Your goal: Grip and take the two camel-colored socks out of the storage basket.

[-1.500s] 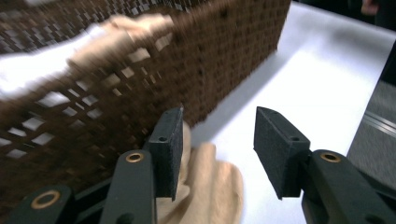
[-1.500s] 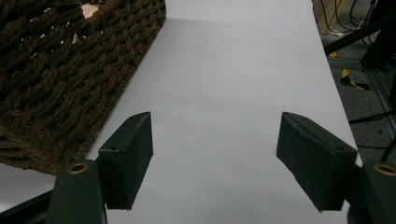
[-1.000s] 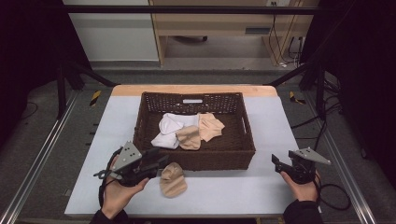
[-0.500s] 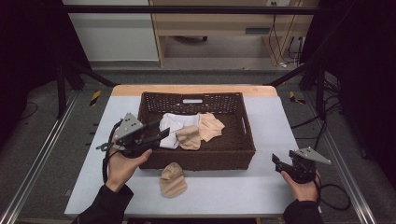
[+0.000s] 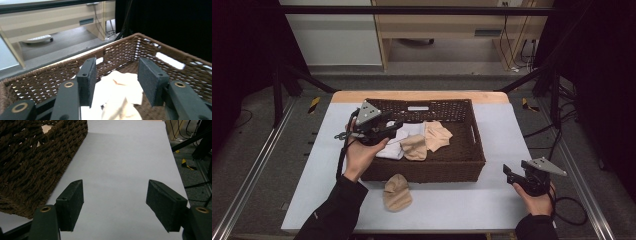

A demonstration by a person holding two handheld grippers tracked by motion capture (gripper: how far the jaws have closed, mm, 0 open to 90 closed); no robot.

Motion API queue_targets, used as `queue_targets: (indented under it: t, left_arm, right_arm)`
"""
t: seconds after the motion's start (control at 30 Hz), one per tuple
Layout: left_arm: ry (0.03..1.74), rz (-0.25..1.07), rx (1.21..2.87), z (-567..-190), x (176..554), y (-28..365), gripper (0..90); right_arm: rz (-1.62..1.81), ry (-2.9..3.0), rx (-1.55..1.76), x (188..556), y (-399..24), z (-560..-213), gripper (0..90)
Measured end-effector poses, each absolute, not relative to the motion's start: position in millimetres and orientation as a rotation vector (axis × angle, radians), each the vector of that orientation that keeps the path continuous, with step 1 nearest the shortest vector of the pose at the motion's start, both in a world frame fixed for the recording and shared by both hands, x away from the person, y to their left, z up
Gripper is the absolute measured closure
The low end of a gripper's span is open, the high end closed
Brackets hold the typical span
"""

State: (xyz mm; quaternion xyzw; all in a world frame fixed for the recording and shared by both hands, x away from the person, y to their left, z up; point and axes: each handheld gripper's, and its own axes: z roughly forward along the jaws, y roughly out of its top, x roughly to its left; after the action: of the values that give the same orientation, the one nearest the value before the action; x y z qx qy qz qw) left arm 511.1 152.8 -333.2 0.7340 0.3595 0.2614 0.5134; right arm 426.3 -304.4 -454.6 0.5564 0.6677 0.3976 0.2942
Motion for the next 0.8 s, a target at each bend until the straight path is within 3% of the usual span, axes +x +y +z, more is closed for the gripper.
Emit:
queue_targets:
  t: [0.33, 0.8]
  left_arm:
    - [0.900, 0.651, 1.813, -363, 547, 144, 48.8]
    - [0.948, 0.585, 1.923, -405, 559, 141, 53.4]
  right_arm:
    - [1.061, 1.779, 1.481, 427, -305, -455, 29.9]
    - [1.051, 1.788, 1.470, 428, -303, -456, 29.9]
